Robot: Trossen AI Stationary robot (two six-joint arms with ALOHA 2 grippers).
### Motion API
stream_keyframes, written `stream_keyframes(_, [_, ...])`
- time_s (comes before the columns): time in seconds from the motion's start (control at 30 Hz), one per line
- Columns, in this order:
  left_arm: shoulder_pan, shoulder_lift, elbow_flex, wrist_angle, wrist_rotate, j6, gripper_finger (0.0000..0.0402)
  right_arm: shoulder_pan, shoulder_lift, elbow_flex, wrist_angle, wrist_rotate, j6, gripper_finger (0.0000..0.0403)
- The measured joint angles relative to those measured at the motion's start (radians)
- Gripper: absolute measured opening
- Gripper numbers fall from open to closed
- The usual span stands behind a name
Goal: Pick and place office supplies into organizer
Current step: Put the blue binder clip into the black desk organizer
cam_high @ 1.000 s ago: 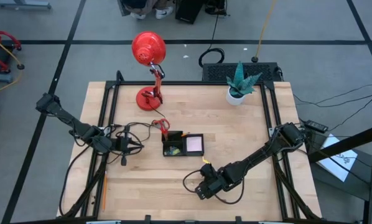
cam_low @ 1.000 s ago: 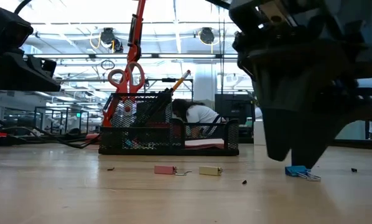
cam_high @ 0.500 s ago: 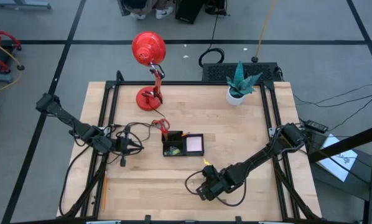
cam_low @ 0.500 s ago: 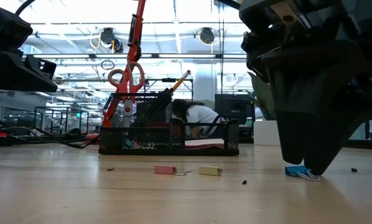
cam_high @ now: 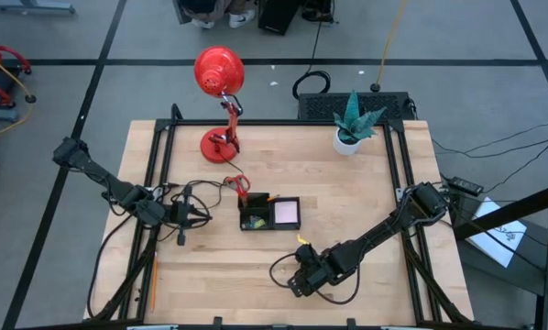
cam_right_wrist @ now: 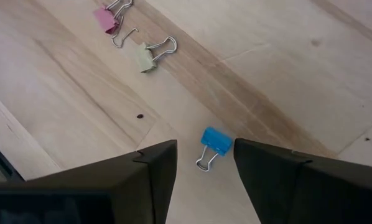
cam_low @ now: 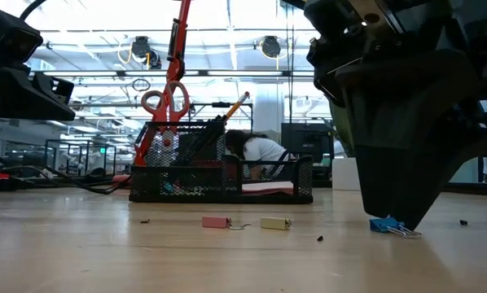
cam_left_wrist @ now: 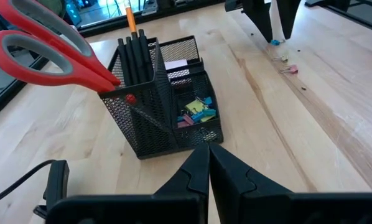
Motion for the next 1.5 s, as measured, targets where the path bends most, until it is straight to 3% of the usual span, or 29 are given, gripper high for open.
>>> stream_keyframes(0.27, [0.0,0.0,0.0,0.0,0.0,0.0,0.0019,-0.001,0.007,0.0,-0.041,0.004,-0.035,0.0144])
stream_keyframes(0.8, [0.0,0.0,0.0,0.0,0.0,0.0,0.0019,-0.007,0.025,0.0,-0.005,0.008,-0.106,0.0008])
stream_keyframes(1.5, [0.0,0.0,0.001,0.0,0.0,-0.012,0.0019,-0.052,-0.012,-0.002,-0.161,0.042,-0.211,0.0])
